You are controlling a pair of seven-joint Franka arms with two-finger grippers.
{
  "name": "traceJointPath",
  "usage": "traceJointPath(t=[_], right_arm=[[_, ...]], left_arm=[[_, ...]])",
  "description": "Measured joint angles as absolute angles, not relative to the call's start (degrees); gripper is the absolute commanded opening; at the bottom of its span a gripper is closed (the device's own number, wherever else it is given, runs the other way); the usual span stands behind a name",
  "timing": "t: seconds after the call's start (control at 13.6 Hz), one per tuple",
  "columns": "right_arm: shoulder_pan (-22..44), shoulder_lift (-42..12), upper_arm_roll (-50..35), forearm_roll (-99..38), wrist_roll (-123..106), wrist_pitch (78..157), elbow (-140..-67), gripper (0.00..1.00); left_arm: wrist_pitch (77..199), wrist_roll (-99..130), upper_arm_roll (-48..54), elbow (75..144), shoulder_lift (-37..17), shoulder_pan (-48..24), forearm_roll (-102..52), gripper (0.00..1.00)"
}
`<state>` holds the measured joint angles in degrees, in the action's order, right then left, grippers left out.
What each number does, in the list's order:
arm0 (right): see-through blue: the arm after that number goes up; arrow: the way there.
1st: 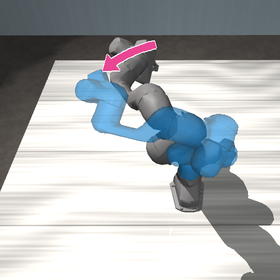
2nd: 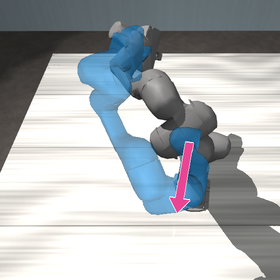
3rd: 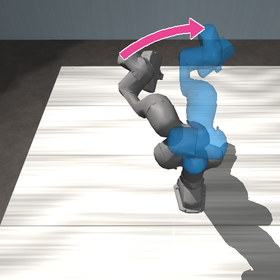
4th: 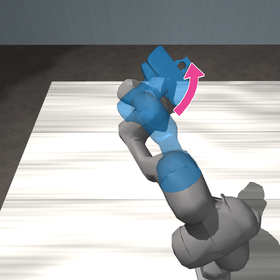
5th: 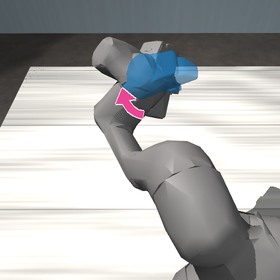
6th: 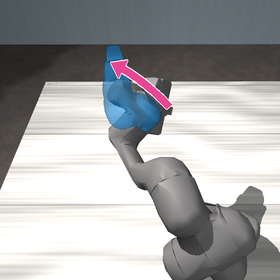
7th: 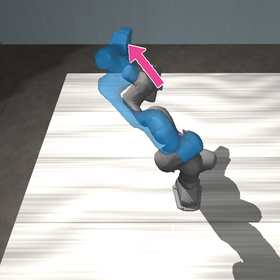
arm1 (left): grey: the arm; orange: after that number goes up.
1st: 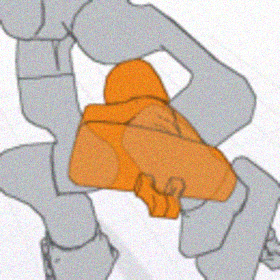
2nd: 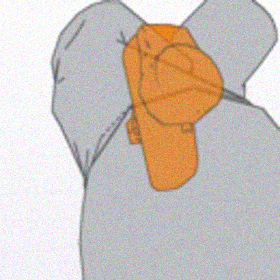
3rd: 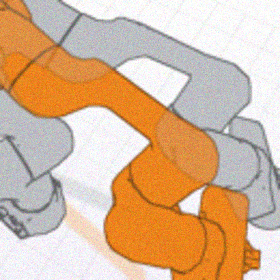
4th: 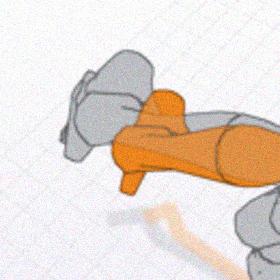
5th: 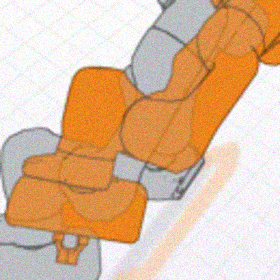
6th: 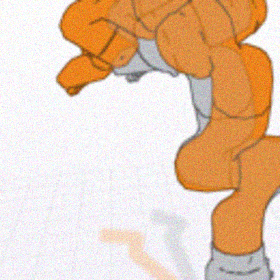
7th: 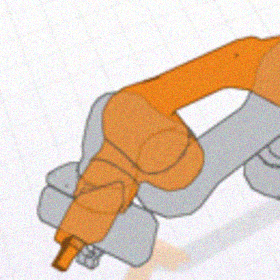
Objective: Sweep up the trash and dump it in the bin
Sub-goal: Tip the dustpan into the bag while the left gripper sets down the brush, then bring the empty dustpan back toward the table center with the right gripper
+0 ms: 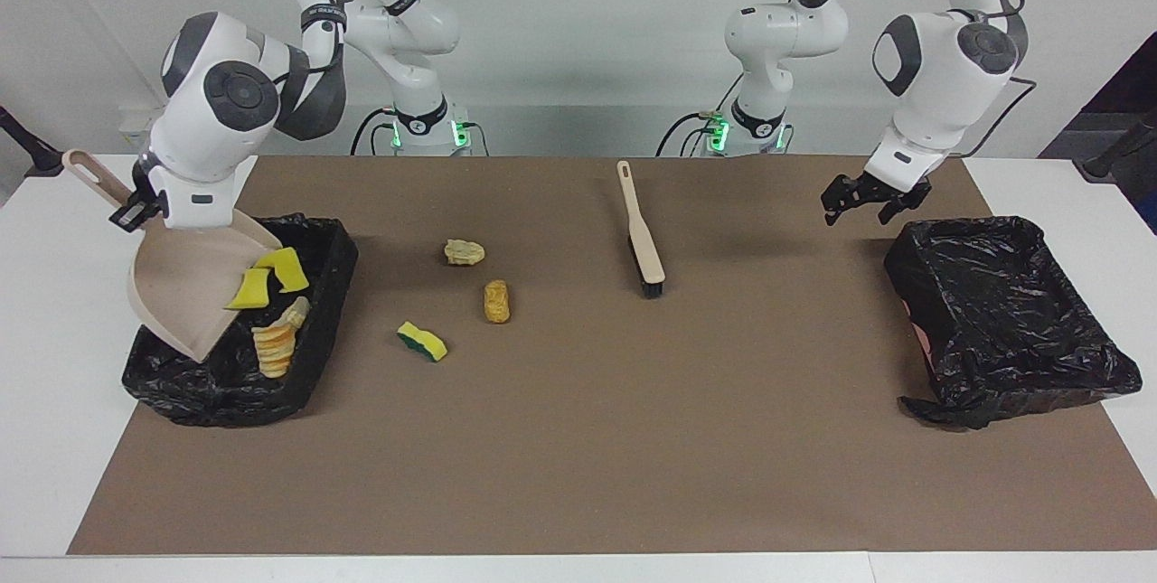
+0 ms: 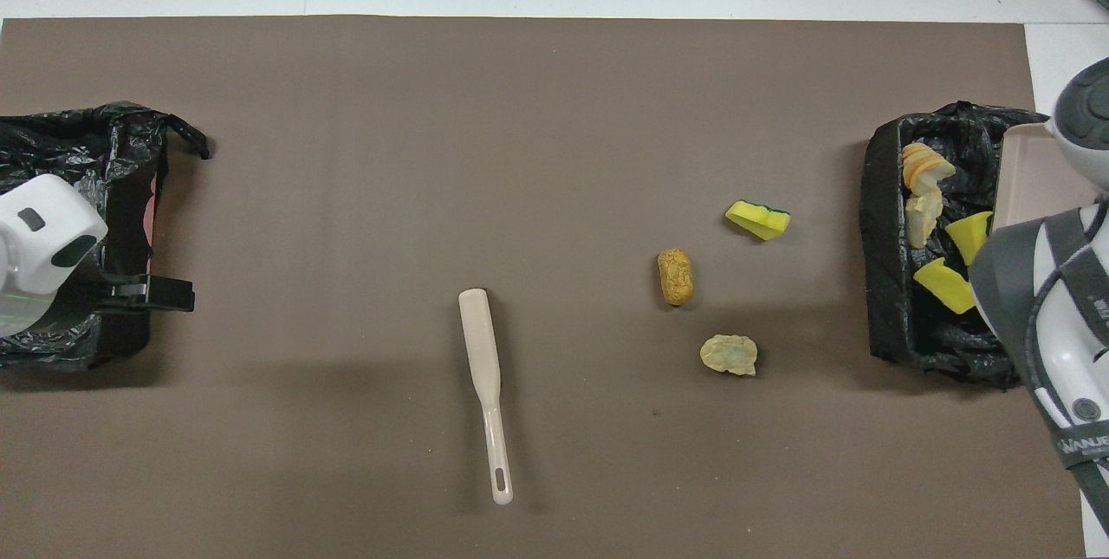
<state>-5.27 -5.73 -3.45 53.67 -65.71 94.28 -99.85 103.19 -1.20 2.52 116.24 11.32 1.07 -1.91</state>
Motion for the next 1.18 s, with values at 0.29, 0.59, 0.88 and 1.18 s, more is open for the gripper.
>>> traceJointPath(t=[0.29,0.59,0.88,1.18], right_arm=[[-5.27,-5.15,-3.43,57.07,-65.73,93.90,-98.71,0.00],[-5.15,-4.90,-3.50,57.40,-67.22,93.90,-95.72,0.00],[-5.00,-4.86,-3.77,53.93,-67.87,93.90,-92.71,0.00],[-4.81,-4.88,-4.26,43.20,-65.98,94.86,-91.80,0.00]], left_arm=[[92.03,-1.07,2.56,105.67,11.92,1.08,-1.91,1.00],[90.16,-0.98,2.31,103.34,12.07,1.08,-1.91,1.00],[90.18,-0.89,2.51,102.03,12.07,1.08,-1.94,1.00],[90.18,0.03,3.71,100.14,12.07,1.05,-1.95,1.00]])
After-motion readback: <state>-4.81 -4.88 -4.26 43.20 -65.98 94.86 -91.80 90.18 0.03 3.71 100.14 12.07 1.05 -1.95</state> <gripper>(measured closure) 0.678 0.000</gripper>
